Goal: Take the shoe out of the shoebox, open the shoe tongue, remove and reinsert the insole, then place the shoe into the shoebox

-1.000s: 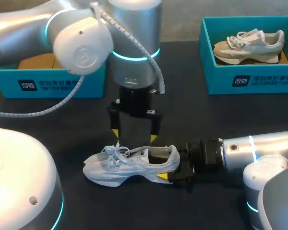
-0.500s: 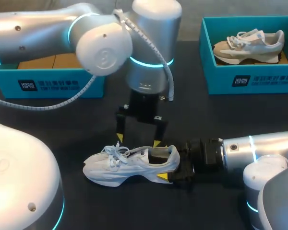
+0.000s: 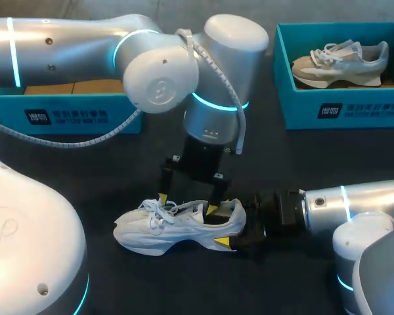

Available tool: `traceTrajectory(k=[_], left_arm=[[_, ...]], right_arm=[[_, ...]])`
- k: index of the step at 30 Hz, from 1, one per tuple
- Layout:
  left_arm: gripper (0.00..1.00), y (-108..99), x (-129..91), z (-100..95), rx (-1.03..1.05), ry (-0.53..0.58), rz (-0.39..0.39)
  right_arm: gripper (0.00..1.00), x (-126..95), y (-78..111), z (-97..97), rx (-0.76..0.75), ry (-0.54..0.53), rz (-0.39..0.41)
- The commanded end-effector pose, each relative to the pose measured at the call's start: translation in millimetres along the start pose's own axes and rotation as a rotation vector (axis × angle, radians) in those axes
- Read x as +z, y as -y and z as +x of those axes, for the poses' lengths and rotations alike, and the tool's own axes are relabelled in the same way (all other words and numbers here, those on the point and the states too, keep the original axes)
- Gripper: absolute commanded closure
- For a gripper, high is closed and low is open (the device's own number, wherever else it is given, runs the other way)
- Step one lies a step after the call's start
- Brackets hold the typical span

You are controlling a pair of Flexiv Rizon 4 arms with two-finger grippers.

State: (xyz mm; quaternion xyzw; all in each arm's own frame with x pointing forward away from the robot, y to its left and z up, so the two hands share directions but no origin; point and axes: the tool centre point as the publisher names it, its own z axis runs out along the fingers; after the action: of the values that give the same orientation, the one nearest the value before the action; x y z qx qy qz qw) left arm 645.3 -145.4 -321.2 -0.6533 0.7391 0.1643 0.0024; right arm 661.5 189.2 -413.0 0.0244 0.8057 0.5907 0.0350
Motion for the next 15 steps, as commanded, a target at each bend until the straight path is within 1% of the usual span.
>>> traceTrajectory(k=[1,15], left_arm=[[0.0,4.4,5.2,7.5,-0.004,0.033,-0.023],[0.0,13.0,18.4,9.3,-0.017,0.098,-0.066]], right_arm=[[1.0,1.1,-0.6,1.6,0.0,0.002,0.002],[1.0,1.1,-0.6,1.6,0.0,0.002,0.002]])
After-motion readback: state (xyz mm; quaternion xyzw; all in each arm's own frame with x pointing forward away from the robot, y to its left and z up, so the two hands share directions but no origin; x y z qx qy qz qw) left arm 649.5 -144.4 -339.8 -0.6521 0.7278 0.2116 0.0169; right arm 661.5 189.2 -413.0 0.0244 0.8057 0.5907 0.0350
